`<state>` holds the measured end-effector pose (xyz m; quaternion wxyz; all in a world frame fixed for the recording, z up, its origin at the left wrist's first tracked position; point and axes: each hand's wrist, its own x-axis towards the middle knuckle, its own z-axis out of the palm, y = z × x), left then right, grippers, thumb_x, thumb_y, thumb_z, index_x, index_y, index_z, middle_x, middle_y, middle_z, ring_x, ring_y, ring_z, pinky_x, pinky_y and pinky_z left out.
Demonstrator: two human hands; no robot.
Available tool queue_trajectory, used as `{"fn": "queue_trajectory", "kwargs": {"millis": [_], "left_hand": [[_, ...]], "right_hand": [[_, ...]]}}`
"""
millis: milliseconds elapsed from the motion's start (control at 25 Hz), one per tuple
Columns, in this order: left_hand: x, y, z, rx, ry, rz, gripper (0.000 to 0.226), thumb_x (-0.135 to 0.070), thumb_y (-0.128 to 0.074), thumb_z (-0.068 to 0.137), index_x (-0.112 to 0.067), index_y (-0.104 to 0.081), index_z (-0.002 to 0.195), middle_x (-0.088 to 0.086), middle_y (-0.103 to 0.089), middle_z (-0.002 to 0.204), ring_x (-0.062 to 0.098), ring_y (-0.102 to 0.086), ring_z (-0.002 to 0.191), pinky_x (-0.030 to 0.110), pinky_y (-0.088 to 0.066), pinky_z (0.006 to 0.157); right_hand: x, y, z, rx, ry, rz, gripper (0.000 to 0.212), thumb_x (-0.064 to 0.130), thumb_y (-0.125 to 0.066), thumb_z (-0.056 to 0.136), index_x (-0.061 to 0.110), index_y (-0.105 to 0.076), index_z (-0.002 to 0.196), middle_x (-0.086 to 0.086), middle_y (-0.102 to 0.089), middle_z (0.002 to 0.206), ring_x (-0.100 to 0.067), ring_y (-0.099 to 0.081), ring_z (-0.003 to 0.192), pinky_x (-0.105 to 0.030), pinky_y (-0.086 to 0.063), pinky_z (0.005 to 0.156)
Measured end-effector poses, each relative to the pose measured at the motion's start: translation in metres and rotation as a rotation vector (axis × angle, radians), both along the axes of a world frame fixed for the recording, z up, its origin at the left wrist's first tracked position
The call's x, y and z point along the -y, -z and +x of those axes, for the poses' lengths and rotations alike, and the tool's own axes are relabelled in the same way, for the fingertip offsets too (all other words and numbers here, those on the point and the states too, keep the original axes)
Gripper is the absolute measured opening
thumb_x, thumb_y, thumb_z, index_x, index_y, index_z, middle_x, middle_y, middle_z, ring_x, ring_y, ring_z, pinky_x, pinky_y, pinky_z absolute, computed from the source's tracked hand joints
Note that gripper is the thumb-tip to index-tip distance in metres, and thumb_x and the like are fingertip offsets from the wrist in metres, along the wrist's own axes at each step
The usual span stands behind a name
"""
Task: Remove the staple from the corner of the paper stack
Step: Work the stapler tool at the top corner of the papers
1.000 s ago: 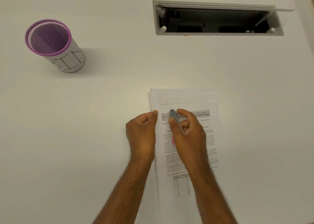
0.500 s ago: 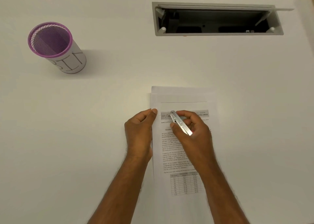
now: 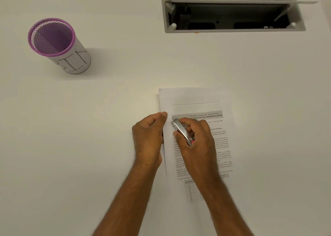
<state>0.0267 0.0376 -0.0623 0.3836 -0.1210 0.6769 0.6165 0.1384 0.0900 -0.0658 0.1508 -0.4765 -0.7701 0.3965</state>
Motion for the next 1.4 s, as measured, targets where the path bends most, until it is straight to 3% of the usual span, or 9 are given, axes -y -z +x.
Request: {"fn": "queue_trajectory", "kwargs": {"millis": [80,240,440,640,800,1000,1160,1280,1400], "left_hand": [[0.000,0.000,0.000,-0.005,0.000,0.001,0.012,-0.027,-0.074,0.093,-0.032,-0.078,0.084,-0.011,-0.082,0.080,0.011,-0.079,0.071,0.025,-0.063,0.060],[0.000,0.002,-0.001,-0.023,0.011,-0.012,0.012,-0.028,-0.074,0.093,-0.034,-0.077,0.082,-0.012,-0.082,0.078,0.008,-0.078,0.067,0.022,-0.061,0.058],[0.000,0.001,0.000,-0.041,0.021,-0.004,0.017,-0.027,-0.073,0.094,-0.035,-0.077,0.079,-0.014,-0.080,0.072,0.007,-0.076,0.063,0.018,-0.057,0.053],[-0.001,0.005,0.000,-0.047,0.029,-0.040,0.017,-0.027,-0.071,0.096,-0.027,-0.079,0.080,-0.007,-0.080,0.070,0.011,-0.076,0.061,0.024,-0.062,0.055],[-0.002,0.006,0.000,-0.041,0.040,-0.066,0.016,-0.027,-0.071,0.095,-0.015,-0.082,0.095,0.004,-0.082,0.082,0.020,-0.078,0.071,0.033,-0.066,0.067],[0.000,0.009,0.000,-0.041,0.037,-0.079,0.015,-0.028,-0.072,0.094,-0.030,-0.076,0.080,-0.012,-0.078,0.066,0.010,-0.075,0.061,0.020,-0.060,0.056],[-0.002,0.010,0.000,-0.071,0.035,-0.115,0.010,-0.030,-0.071,0.095,-0.028,-0.074,0.085,-0.006,-0.077,0.079,0.021,-0.076,0.078,0.030,-0.063,0.072],[-0.002,0.011,0.000,-0.077,0.030,-0.123,0.012,-0.031,-0.071,0.095,-0.029,-0.074,0.083,-0.007,-0.077,0.077,0.022,-0.075,0.080,0.026,-0.061,0.068],[-0.001,0.010,0.000,-0.055,0.026,-0.101,0.015,-0.030,-0.071,0.095,-0.030,-0.077,0.081,-0.009,-0.079,0.070,0.020,-0.077,0.072,0.023,-0.062,0.059]], "right_hand": [[0.002,0.001,-0.003,-0.008,0.001,0.032,0.034,0.030,-0.072,0.094,0.030,-0.063,0.127,0.008,-0.055,0.113,-0.012,-0.063,0.096,-0.026,-0.061,0.076],[0.002,0.004,-0.010,-0.032,0.024,0.056,0.034,0.028,-0.071,0.095,0.029,-0.064,0.128,0.014,-0.052,0.114,-0.009,-0.062,0.101,-0.011,-0.050,0.079],[-0.007,0.006,-0.011,-0.076,0.000,-0.017,0.032,0.027,-0.074,0.094,0.027,-0.067,0.125,0.011,-0.062,0.116,-0.010,-0.062,0.105,-0.027,-0.058,0.087],[-0.009,0.006,-0.012,-0.112,-0.015,-0.087,0.030,0.029,-0.073,0.094,0.033,-0.069,0.124,0.031,-0.056,0.109,-0.001,-0.062,0.106,-0.024,-0.056,0.089],[-0.009,0.007,-0.010,-0.077,-0.057,-0.072,0.032,0.033,-0.071,0.095,0.032,-0.070,0.126,0.020,-0.059,0.109,-0.009,-0.063,0.105,-0.035,-0.060,0.089],[-0.010,0.009,-0.005,-0.044,-0.105,-0.023,0.034,0.031,-0.072,0.095,0.031,-0.070,0.129,0.015,-0.060,0.110,-0.012,-0.061,0.104,-0.040,-0.060,0.088],[-0.007,0.010,-0.004,-0.015,-0.180,0.097,0.033,0.029,-0.073,0.094,0.031,-0.071,0.127,0.014,-0.058,0.103,-0.012,-0.057,0.097,-0.043,-0.057,0.083],[-0.008,0.008,-0.004,-0.035,-0.184,0.077,0.034,0.027,-0.074,0.094,0.030,-0.072,0.127,0.016,-0.058,0.103,-0.011,-0.058,0.098,-0.041,-0.058,0.084],[-0.012,0.005,0.000,-0.084,-0.152,-0.028,0.033,0.026,-0.074,0.093,0.034,-0.071,0.125,0.020,-0.060,0.107,-0.006,-0.060,0.105,-0.028,-0.057,0.088]]}}
